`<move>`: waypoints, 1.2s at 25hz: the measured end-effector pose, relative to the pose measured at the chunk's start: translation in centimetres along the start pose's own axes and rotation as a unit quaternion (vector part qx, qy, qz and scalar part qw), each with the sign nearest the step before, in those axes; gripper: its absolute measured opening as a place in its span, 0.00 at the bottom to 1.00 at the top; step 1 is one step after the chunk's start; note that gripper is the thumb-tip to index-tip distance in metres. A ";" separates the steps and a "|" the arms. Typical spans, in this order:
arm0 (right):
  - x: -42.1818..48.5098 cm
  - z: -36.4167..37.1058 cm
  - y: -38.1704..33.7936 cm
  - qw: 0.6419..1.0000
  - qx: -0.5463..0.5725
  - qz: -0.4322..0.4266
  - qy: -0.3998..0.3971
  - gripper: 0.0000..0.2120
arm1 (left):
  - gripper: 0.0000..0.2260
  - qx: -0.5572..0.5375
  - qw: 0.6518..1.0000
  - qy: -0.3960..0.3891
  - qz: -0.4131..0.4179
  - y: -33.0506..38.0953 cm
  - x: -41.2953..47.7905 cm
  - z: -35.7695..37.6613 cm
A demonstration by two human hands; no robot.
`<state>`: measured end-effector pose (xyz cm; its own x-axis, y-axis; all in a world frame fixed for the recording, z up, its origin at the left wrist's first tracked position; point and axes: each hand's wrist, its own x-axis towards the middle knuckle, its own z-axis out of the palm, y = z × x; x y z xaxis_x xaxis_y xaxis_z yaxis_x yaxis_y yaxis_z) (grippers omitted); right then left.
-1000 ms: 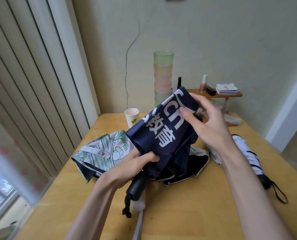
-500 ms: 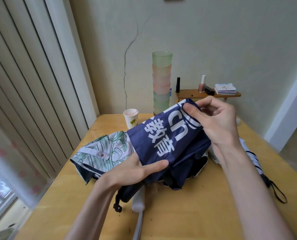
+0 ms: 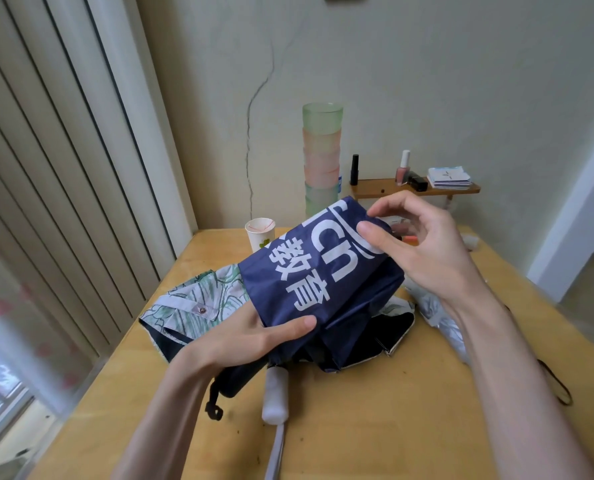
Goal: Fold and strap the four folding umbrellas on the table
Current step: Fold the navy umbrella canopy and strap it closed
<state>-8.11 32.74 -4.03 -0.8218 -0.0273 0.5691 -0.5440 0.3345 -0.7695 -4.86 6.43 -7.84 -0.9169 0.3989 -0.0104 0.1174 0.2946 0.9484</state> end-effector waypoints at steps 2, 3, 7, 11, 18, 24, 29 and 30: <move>0.1 0.1 0.0 1.000 -0.004 0.006 0.002 0.07 | 0.18 0.020 1.000 0.002 0.012 0.1 -0.2 -0.5; 0.1 0.1 0.1 1.000 -0.003 0.011 0.002 0.07 | 0.19 0.029 0.999 0.001 0.013 0.2 -0.3 -0.9; 0.1 0.9 0.3 0.998 0.002 0.054 -0.026 0.09 | 0.19 0.082 0.997 -0.003 0.005 0.4 -0.9 -2.5; 0.1 2.0 0.3 0.996 0.045 0.077 -0.026 0.07 | 0.16 0.106 0.994 -0.002 0.000 0.0 -0.6 -2.8; 0.1 2.0 0.3 0.990 0.105 0.092 -0.024 0.06 | 0.18 0.129 0.992 0.002 0.014 -0.6 -0.3 -2.7; -0.1 2.7 -0.2 0.976 0.132 0.174 -0.007 0.11 | 0.20 0.166 0.985 0.013 0.037 -0.9 0.0 -2.8; 0.0 3.5 0.3 0.981 0.059 0.179 0.037 0.06 | 0.22 0.169 0.984 0.012 0.046 -1.5 0.5 -2.6; 0.0 3.6 0.3 0.978 0.075 0.187 0.048 0.04 | 0.23 0.170 0.984 0.010 0.046 -1.5 0.6 -2.5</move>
<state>-8.86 29.40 -5.30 -0.9521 0.1617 0.2597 -0.2340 0.1616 -0.9587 -6.51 4.08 -8.48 -0.9032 0.4217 0.0798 0.3181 0.5330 0.7840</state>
